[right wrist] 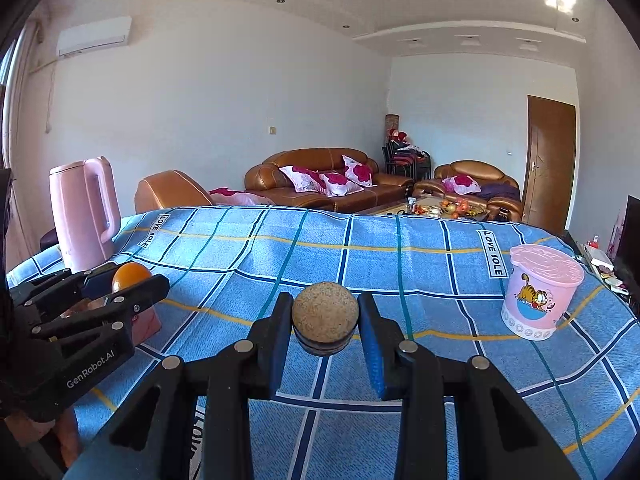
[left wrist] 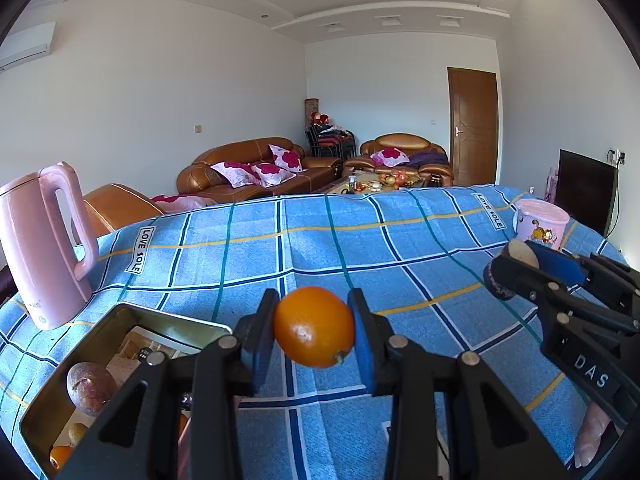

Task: Organize fruits
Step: 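Lift the orange with the left tool while the right tool lifts the cake, then carry the orange and the cake over the tin box with both tools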

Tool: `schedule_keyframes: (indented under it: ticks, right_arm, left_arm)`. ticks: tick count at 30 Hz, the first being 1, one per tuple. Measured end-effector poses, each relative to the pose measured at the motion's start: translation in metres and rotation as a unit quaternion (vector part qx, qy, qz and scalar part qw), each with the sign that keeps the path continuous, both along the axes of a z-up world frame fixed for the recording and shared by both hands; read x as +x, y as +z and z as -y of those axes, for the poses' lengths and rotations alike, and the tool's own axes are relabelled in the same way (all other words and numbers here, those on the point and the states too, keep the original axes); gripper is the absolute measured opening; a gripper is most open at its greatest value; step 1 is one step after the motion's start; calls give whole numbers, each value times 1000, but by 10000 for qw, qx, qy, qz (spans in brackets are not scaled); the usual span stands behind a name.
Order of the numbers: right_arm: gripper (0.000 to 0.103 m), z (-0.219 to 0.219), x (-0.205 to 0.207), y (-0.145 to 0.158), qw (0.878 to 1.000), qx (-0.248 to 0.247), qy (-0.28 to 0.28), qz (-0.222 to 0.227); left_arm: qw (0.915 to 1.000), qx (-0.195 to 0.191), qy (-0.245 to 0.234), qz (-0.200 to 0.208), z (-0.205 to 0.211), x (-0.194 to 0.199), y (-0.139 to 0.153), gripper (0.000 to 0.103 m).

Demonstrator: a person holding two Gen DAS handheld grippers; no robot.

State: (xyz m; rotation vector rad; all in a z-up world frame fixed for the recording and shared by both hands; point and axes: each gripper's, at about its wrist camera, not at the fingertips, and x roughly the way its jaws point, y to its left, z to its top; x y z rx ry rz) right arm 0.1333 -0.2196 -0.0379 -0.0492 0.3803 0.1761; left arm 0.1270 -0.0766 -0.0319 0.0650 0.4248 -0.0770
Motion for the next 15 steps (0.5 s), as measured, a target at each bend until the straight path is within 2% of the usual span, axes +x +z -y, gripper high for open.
schedule_keyframes:
  ticks: [15]
  right_arm:
    - [35,-26,-9,-4,9985,192,431,-287]
  left_arm:
    - [9996,-236,-91,-89,-16,-24,-1,37]
